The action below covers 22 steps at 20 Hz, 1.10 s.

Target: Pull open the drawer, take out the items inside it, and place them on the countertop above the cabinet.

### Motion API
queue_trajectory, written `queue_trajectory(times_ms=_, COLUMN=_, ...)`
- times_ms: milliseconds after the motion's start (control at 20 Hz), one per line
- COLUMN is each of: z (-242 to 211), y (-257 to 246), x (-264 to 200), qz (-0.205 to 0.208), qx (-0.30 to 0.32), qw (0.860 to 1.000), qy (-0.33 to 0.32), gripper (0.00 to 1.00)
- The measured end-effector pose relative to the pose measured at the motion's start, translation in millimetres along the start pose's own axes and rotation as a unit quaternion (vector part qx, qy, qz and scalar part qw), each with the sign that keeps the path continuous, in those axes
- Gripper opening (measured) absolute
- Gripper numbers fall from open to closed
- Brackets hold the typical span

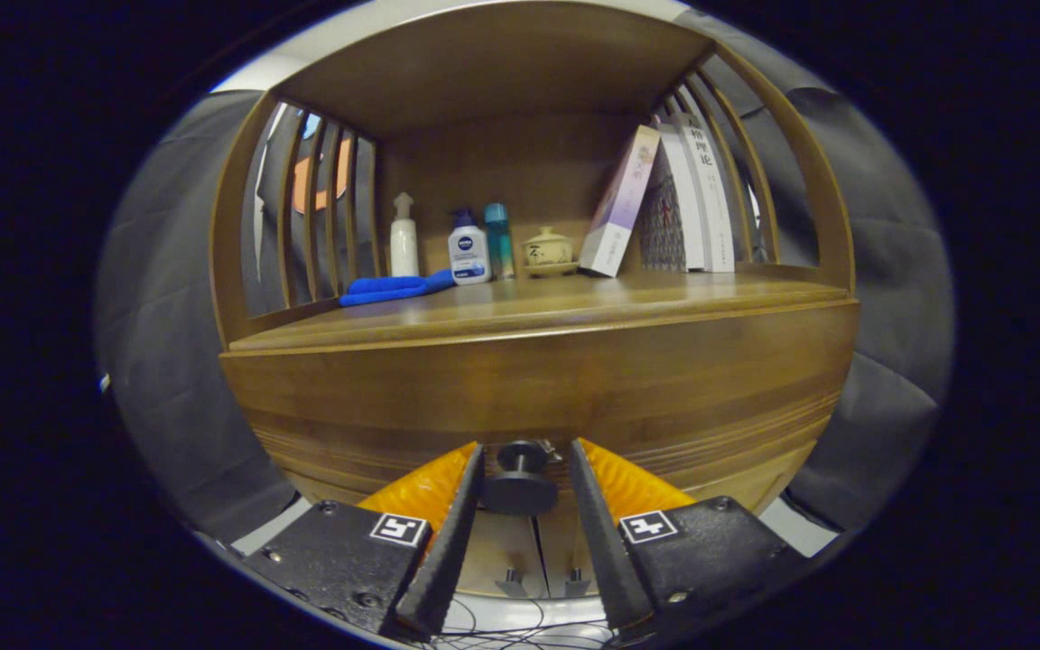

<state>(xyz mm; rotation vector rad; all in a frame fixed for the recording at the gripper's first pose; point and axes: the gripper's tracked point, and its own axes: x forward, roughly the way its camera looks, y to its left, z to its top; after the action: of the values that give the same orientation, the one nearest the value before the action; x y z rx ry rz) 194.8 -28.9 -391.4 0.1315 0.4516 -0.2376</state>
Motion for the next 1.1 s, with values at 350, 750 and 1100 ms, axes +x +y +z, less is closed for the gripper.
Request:
queue_trajectory(times_ms=350, z=-5, y=0, x=4, qz=-0.044, qx=-0.009, qw=0.999, qy=-0.010, gripper=0.52)
queue_trajectory(times_ms=750, z=-13, y=-1, x=-11, qz=-0.024, qx=0.042, qw=0.999, qy=0.020, gripper=0.36)
queue_trajectory(times_ms=1100, z=-35, y=-1, x=-79, qz=0.005, qx=0.033, qw=0.999, qy=0.025, gripper=0.36)
